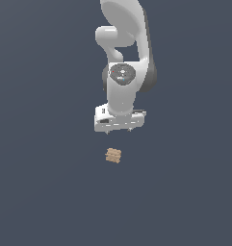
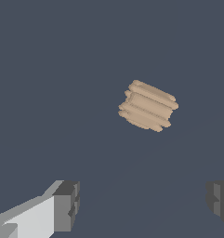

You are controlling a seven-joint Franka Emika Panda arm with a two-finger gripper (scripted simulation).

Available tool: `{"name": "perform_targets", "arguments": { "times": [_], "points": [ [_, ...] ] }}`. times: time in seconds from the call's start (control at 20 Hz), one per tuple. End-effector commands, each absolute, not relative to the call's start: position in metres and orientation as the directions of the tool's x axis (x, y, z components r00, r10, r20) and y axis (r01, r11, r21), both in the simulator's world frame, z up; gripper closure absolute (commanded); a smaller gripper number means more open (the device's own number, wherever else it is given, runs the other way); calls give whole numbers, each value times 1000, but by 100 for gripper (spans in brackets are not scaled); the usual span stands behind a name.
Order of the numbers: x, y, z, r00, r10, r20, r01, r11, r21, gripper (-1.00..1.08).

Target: Pick up the object and move it to a goal position.

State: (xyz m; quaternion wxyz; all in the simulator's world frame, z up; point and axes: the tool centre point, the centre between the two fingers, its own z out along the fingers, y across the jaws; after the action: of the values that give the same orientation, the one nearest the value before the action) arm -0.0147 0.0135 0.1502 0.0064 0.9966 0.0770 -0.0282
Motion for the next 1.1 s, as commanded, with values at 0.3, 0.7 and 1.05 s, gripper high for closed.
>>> {"name": "perform_targets", "arguments": {
  "times": [0.3,0.7,1.05],
  "points": [
    [-4,10,140,939,341,-53,342,-940,3,-92],
    [8,6,128,843,536,-46,537,-844,-3,-92],
    [19,3,118,727,686,-37,686,-727,-7,-92]
  ]
}}
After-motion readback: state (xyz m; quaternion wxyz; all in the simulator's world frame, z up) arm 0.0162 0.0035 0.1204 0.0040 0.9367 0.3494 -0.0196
